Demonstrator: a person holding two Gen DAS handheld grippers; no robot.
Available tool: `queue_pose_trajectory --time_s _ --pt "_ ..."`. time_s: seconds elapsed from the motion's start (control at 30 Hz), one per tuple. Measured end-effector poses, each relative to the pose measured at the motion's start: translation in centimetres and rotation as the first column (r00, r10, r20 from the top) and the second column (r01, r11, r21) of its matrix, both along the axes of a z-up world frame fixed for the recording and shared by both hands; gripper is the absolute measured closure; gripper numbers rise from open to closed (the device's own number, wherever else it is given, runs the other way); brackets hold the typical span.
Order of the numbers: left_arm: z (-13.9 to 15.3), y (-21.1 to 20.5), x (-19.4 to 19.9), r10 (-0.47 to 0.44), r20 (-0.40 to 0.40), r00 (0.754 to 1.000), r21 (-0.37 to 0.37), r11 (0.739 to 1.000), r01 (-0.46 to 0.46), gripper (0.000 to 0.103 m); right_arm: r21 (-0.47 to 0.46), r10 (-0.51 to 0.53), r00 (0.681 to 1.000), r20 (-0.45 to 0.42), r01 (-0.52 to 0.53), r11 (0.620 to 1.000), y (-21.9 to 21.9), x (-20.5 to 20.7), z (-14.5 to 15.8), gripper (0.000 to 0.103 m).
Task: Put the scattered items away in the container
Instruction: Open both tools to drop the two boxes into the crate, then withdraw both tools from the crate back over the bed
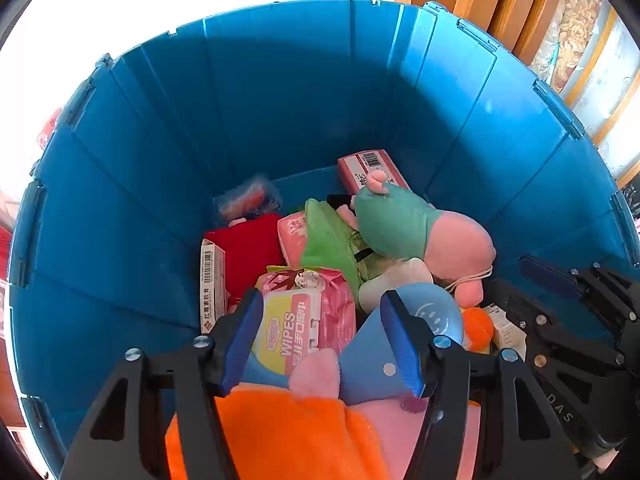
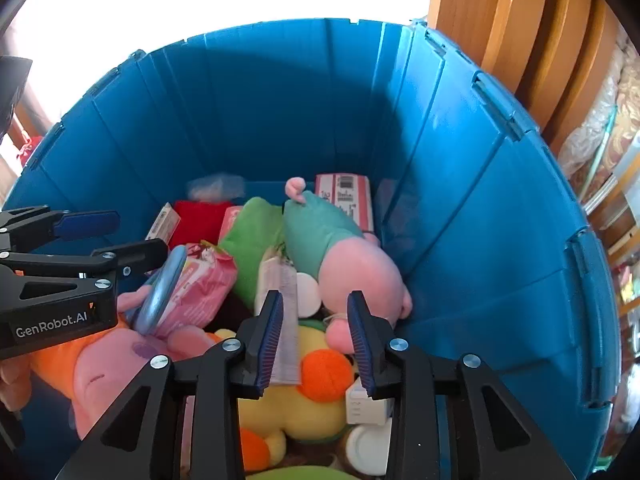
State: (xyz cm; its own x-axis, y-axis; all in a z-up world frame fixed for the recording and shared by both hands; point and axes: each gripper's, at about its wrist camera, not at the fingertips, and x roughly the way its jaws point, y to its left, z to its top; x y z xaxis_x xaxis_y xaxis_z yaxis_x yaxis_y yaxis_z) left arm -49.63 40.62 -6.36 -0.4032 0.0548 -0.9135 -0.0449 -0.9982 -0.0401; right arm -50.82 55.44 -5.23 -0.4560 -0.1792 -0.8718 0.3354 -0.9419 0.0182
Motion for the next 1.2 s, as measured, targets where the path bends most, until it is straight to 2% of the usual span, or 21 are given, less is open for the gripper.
queue_pose_trajectory --time_s 0.27,0.5,0.6,0.7,0.73,0.8,0.87,0.93,1.07,1.1,1.2 --pt "-0.6 0.1 -0.1 0.005 0.006 1.000 -0.032 0.999 -0.005 0.043 0.002 0.007 1.000 0.026 -0.007 1.000 -0.1 -0.7 -0.5 0.065" --pt "-0.7 1.0 0.4 -0.013 -0.010 1.000 -0.096 0.995 0.012 0.043 0.002 0.009 0.999 0.034 -0.009 1.000 -0.1 -0.6 -0.7 0.064" --pt "-0.4 1.0 0.8 -0.015 -0.012 1.000 -0.081 0.997 0.014 0.043 0.003 -0.002 0.999 0.039 0.002 1.000 0.1 -0.7 -0.9 0.064" --pt "0.3 0.4 1.2 0.021 0.023 1.000 -0.076 0.997 -0.019 0.043 -0.008 0.000 0.999 0.037 0.001 1.000 0.1 -0.6 -0.7 0.064" --pt "1.0 0.1 1.6 0.029 0.012 0.999 -0.063 0.998 -0.029 0.043 -0.014 0.003 1.000 0.028 -0.002 1.000 0.1 -0.5 -0.4 0.064" --pt "3.0 -0.6 2.9 0.041 -0.019 0.999 -0.031 0.999 -0.042 0.043 -0.022 0.007 1.000 -0.027 -0.008 1.000 0.1 0.1 1.0 0.064" --pt "5.5 -1.3 4.7 0.045 -0.065 0.997 -0.005 0.999 -0.046 0.043 -0.022 0.029 0.993 -0.114 -0.031 0.999 -0.2 1.7 3.2 0.058" --pt "8.0 -2.0 6.9 0.045 -0.125 0.991 0.006 0.999 -0.045 0.043 -0.061 0.046 0.984 -0.171 -0.057 0.997 -0.2 3.5 5.9 0.035" --pt "11.4 -4.0 12.0 0.057 -0.219 0.974 -0.009 0.998 -0.060 0.043 -0.119 0.082 0.956 -0.281 -0.119 0.986 -0.9 8.0 11.5 0.031" --pt "12.1 -4.7 13.3 0.062 -0.243 0.968 -0.009 0.998 -0.066 0.043 -0.126 0.086 0.947 -0.309 -0.131 0.983 -1.2 9.2 12.6 0.027" --pt "13.5 -7.5 17.7 0.074 -0.319 0.945 -0.005 0.997 -0.080 0.043 -0.151 0.107 0.928 -0.357 -0.171 0.974 -2.9 12.6 14.7 0.025"
